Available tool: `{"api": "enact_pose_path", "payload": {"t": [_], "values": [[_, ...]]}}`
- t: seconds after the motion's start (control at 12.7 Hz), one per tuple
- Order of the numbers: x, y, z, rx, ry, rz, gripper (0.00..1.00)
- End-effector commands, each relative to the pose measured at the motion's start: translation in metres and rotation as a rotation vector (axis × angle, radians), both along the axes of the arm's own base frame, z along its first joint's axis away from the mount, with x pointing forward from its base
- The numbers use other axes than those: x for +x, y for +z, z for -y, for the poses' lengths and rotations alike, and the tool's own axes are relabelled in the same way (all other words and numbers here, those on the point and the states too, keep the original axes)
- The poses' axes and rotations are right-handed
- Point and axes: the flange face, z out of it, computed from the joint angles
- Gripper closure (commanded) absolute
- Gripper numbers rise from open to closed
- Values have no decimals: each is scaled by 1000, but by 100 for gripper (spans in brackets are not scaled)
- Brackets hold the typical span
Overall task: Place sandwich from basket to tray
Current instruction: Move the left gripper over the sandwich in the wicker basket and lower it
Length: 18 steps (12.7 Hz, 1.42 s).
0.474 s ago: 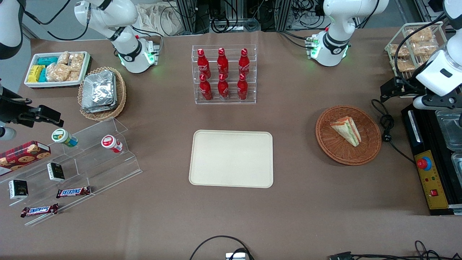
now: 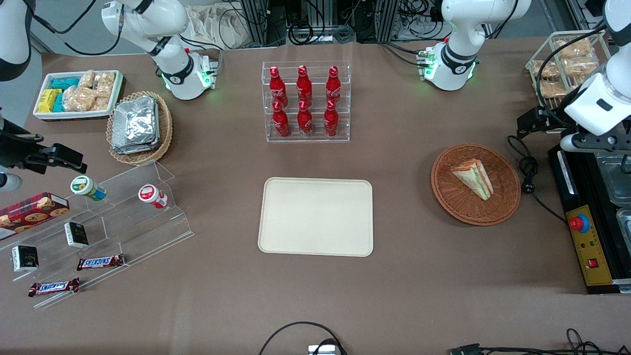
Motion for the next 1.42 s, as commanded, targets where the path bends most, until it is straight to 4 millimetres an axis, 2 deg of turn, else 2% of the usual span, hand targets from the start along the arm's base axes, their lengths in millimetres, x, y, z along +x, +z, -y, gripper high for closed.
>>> {"api": "enact_pose_path", "payload": {"t": [0.0, 0.16, 0.39, 0.55, 0.71, 1.03, 1.18, 1.34], "values": [[0, -23, -2, 36, 52, -24, 0], [-10, -56, -1, 46, 121, 6, 0], [-35, -104, 0, 56, 252, 59, 0], [-49, -135, 8, 58, 321, 98, 0], [-55, -161, 8, 60, 393, 112, 0], [-77, -223, 5, 42, 500, 171, 0], [-90, -249, 4, 29, 534, 204, 0], [-97, -266, 1, 31, 543, 223, 0]]}}
